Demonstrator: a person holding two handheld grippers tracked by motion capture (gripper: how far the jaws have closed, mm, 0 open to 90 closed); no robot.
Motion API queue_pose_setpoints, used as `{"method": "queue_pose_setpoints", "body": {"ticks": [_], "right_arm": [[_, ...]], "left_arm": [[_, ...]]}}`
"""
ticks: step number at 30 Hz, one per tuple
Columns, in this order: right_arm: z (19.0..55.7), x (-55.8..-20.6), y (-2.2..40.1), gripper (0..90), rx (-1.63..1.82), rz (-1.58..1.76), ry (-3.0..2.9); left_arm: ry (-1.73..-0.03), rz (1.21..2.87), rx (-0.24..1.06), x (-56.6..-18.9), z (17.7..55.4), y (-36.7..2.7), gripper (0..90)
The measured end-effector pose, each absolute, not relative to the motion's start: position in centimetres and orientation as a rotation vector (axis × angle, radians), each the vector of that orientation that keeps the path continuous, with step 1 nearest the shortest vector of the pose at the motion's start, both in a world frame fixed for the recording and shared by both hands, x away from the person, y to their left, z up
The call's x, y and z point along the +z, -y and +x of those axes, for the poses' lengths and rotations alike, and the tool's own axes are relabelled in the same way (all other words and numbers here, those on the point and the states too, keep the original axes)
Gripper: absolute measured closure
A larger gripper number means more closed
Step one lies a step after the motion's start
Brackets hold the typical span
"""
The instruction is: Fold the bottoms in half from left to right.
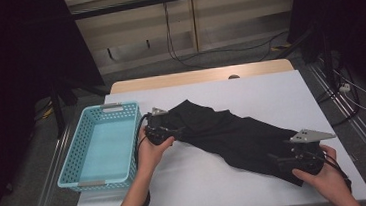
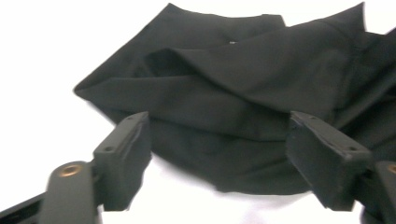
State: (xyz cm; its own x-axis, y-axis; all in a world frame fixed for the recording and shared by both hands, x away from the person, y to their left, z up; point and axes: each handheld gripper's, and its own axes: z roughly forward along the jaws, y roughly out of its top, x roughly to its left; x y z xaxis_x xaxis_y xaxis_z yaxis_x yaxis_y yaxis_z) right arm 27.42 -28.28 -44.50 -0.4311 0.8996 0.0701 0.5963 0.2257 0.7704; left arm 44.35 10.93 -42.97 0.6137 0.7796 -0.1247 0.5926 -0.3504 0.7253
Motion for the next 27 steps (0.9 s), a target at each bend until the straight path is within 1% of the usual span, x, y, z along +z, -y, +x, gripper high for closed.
{"method": "queue_pose_setpoints", "body": {"ticks": [5,7,8,10,11,13,15,16,18,19,22,24,25,27], "right_arm": [[27.4,-44.6,28.2,25.1,1.061,1.382,-2.123],[27.4,-44.6,28.2,24.5,1.061,1.383,-2.123],[27.4,-44.6,28.2,24.3,1.062,1.383,-2.124],[27.4,-44.6,28.2,24.1,1.065,1.381,-2.126],[27.4,-44.6,28.1,23.8,1.067,1.378,-2.126],[27.4,-44.6,28.0,23.1,1.069,1.38,-2.125],[27.4,-44.6,27.9,23.0,1.073,1.377,-2.126],[27.5,-44.6,27.8,23.0,1.075,1.373,-2.128],[27.5,-44.5,27.6,22.9,1.077,1.365,-2.133],[27.5,-44.5,27.5,22.7,1.077,1.365,-2.134],[27.5,-44.6,27.3,22.0,1.074,1.357,-2.145],[27.4,-44.7,27.2,22.0,1.072,1.357,-2.15],[27.4,-44.7,27.2,22.0,1.07,1.358,-2.156],[27.5,-44.8,27.1,22.0,1.068,1.353,-2.158]], "left_arm": [[-1.04,2.095,0.313,-43.0,44.3,-9.9,21.0],[-1.06,2.08,0.329,-43.2,44.4,-9.8,20.0],[-1.059,2.098,0.352,-43.2,44.5,-10.1,19.9],[-1.085,2.09,0.37,-43.3,44.8,-10.5,20.8],[-1.09,2.095,0.377,-43.4,44.9,-10.8,23.6],[-1.075,2.11,0.372,-43.4,45.0,-11.1,36.3],[-1.07,2.11,0.388,-43.6,45.1,-11.1,39.1],[-1.067,2.112,0.402,-43.8,45.2,-11.1,45.4],[-1.078,2.103,0.388,-44.1,45.4,-11.2,49.8],[-1.083,2.112,0.378,-44.2,45.5,-11.2,55.1],[-1.107,2.129,0.398,-44.9,45.7,-11.1,55.0],[-1.129,2.13,0.381,-45.4,45.8,-11.1,59.8],[-1.124,2.131,0.395,-45.4,45.8,-11.1,62.5],[-1.151,2.134,0.382,-45.2,45.8,-11.1,74.8]]}}
